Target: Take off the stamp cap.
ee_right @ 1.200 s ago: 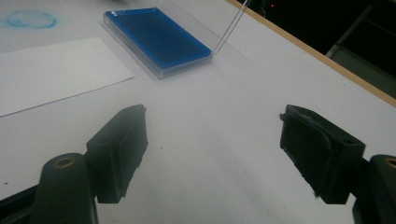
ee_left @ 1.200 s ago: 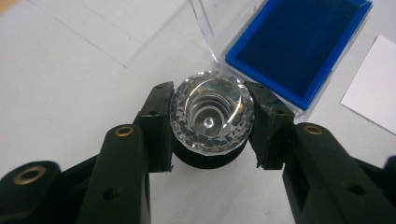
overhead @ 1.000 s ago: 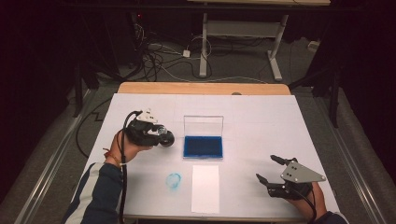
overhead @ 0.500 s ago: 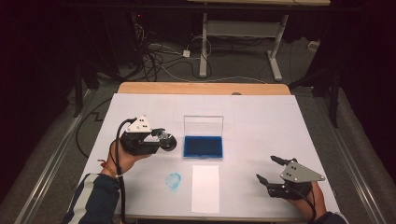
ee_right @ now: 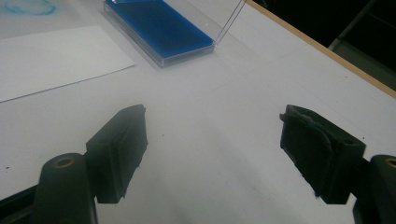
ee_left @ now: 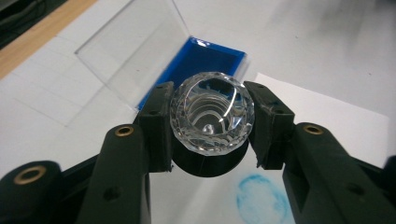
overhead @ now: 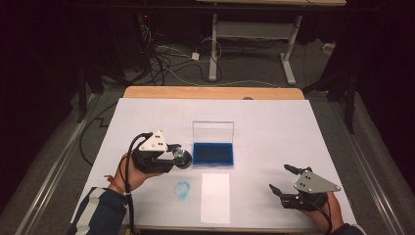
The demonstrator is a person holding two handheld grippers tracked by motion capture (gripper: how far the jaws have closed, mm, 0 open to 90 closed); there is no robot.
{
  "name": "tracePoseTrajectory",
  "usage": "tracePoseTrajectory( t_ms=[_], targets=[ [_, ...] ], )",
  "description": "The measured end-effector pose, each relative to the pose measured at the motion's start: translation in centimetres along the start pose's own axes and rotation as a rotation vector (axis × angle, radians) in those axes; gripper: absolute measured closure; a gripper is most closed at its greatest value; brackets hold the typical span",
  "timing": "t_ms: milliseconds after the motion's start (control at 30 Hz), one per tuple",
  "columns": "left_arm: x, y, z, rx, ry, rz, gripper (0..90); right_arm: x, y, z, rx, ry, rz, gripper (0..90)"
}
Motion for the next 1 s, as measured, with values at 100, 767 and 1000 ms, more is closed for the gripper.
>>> tracePoseTrajectory(
  t_ms=[100, 767, 1000],
  targets=[
    [0.7, 0.1, 0.0, -0.013, 0.024, -0.021, 54.6, 0.0, 0.0, -0.1, -0.004, -0.002, 0.001, 23.0],
    [2.9, 0.3, 0.5, -0.013, 0.066, -0.084, 54.6, -0.8, 0.8, 0.1, -0.006, 0.001, 0.047, 23.0],
    [4.0, 0.6, 1.3, 0.002, 0.083, -0.113, 54.5, -1.9, 2.2, 1.1, -0.018, -0.022, 0.077, 24.1]
  ],
)
Point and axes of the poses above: each handheld gripper's, and its own axes: y roughly forward along the jaws, z roughly out of its top, x roughly to its right, the point moved 7 cm from there along y, roughly forward along the jaws, and after that the axes turned 13 degrees about z, right-handed, at the moved point
